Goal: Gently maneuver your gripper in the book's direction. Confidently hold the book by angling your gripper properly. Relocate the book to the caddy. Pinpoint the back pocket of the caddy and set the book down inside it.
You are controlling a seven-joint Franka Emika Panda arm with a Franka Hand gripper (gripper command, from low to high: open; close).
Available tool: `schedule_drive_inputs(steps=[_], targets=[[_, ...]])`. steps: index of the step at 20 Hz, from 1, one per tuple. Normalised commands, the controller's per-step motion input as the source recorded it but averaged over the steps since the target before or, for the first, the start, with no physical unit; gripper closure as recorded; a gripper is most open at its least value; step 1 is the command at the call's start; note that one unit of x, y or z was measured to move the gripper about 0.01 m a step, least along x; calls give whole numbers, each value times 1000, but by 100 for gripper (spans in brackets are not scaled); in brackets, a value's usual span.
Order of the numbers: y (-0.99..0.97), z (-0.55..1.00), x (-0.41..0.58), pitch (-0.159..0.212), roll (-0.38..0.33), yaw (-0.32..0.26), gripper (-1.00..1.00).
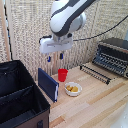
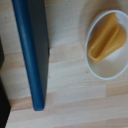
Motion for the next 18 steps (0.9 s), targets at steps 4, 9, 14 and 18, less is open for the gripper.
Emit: schedule_drive_inputs(steps=[4,9,14,18], targets=[[446,-204,281,2,-84,128,-100],[324,-270,300,0,-62,113,-100],[83,-341,264,0,-13,90,-100],[0,-308,157,25,0,35,-100]])
